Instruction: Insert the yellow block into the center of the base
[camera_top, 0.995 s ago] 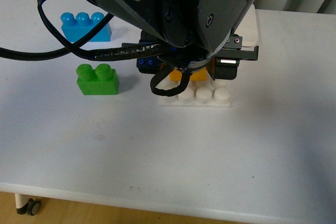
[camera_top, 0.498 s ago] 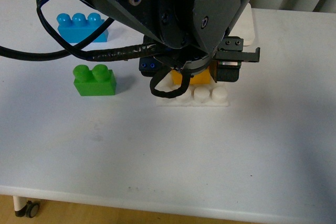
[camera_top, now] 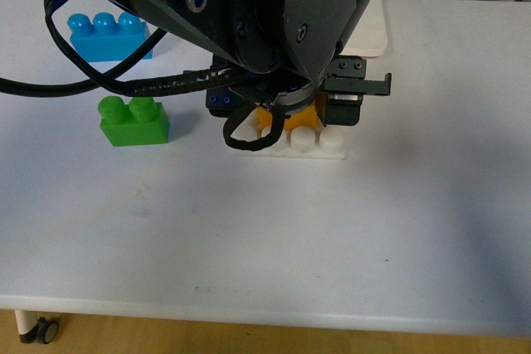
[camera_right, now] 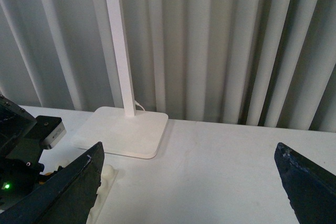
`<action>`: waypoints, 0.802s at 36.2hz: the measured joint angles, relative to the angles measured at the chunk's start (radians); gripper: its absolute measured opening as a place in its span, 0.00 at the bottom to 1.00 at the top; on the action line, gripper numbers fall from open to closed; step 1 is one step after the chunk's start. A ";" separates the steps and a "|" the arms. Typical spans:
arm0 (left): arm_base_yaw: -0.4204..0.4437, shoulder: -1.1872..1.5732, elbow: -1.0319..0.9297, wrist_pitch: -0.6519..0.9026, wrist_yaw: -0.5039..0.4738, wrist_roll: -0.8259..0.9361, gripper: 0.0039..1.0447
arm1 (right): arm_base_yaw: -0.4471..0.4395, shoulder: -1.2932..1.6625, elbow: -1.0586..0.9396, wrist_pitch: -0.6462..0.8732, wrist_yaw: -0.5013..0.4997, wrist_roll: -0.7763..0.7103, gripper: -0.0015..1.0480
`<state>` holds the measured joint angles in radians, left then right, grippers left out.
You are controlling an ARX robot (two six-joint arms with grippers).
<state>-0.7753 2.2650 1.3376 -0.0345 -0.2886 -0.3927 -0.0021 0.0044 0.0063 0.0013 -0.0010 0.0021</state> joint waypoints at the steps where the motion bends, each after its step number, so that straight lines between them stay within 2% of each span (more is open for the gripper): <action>1: 0.000 0.004 0.003 -0.003 0.000 0.001 0.62 | 0.000 0.000 0.000 0.000 0.000 0.000 0.91; 21: -0.001 0.035 0.004 0.042 -0.023 0.015 0.63 | 0.000 0.000 0.000 0.000 0.000 0.000 0.91; 27: 0.004 -0.006 -0.034 0.056 -0.024 0.013 0.94 | 0.000 0.000 0.000 0.000 0.000 0.000 0.91; 29: 0.010 -0.029 -0.051 0.061 -0.025 0.013 0.94 | 0.000 0.000 0.000 0.000 0.000 0.000 0.91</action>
<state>-0.7658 2.2364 1.2869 0.0265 -0.3134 -0.3794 -0.0021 0.0044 0.0063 0.0013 -0.0006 0.0021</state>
